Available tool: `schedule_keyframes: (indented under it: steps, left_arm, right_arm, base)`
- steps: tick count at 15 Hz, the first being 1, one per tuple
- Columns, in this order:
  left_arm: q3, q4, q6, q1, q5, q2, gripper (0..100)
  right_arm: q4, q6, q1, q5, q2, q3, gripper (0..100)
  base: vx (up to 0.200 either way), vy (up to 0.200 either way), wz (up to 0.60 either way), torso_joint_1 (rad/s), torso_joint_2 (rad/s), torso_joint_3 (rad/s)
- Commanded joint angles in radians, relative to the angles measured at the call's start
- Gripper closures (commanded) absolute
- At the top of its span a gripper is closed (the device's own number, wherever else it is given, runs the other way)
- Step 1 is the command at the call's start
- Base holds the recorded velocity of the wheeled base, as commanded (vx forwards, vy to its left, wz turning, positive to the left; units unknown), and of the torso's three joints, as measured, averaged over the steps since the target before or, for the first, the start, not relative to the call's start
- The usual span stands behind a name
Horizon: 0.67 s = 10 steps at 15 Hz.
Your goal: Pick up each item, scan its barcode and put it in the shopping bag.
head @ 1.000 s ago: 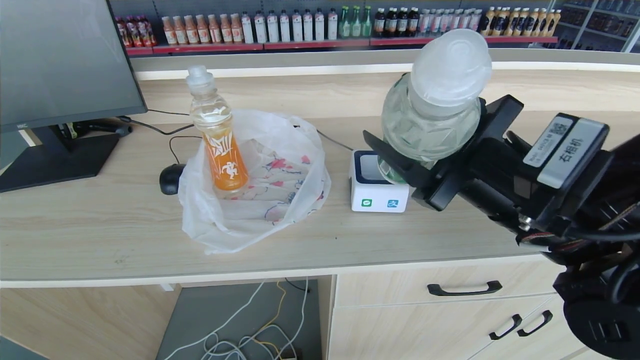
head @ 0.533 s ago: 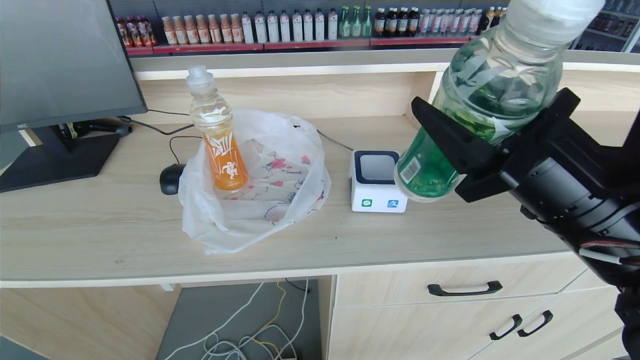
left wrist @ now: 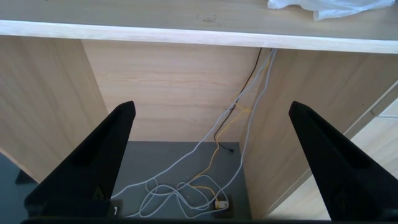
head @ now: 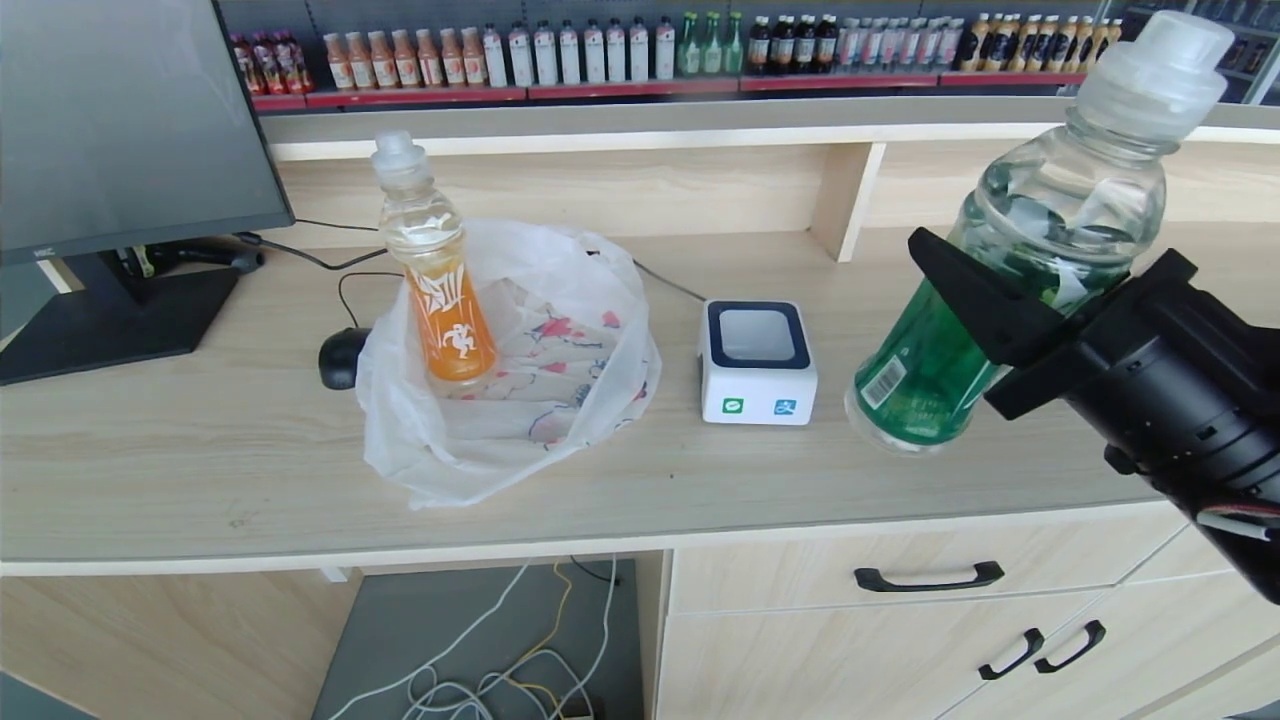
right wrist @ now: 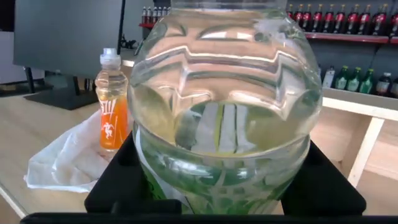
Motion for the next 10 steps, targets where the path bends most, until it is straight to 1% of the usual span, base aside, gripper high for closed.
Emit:
schedule_keyframes:
  steps: [1,2,4,6,8,10]
  left_arm:
    - [0.000,0.001,-0.001,0.000,0.000,0.000,0]
    - [0.000,0.001,0.001,0.002,0.000,0.000,0]
    - [0.000,0.001,-0.001,0.000,0.000,0.000,0]
    - [0.000,0.001,0.001,0.000,0.000,0.000,0]
    - [0.000,0.001,-0.001,0.000,0.000,0.000,0]
    - [0.000,0.001,-0.004,0.002,0.000,0.000,0]
  right_arm:
    - [-0.002,0.002,-0.016,-0.001,-0.006,0.027,100]
    - [-0.002,0.003,-0.016,-0.001,-0.011,0.062,100]
    - [-0.002,0.029,-0.027,-0.001,-0.009,0.068,100]
    - [-0.002,0.034,-0.116,-0.001,0.005,0.059,100]
    - [-0.002,0.034,-0.173,-0.001,-0.011,0.060,100]
    - [-0.002,0.032,-0.180,-0.001,-0.018,0.070,100]
  base:
    - [0.000,0.000,0.00,0.000,0.00,0.000]
    - [0.000,0.000,0.00,0.000,0.00,0.000]
    - [0.000,0.000,0.00,0.000,0.00,0.000]
    - [0.000,0.000,0.00,0.000,0.00,0.000]
    - [0.000,0.000,0.00,0.000,0.00,0.000]
    - [0.000,0.200,0.00,0.002,0.00,0.002]
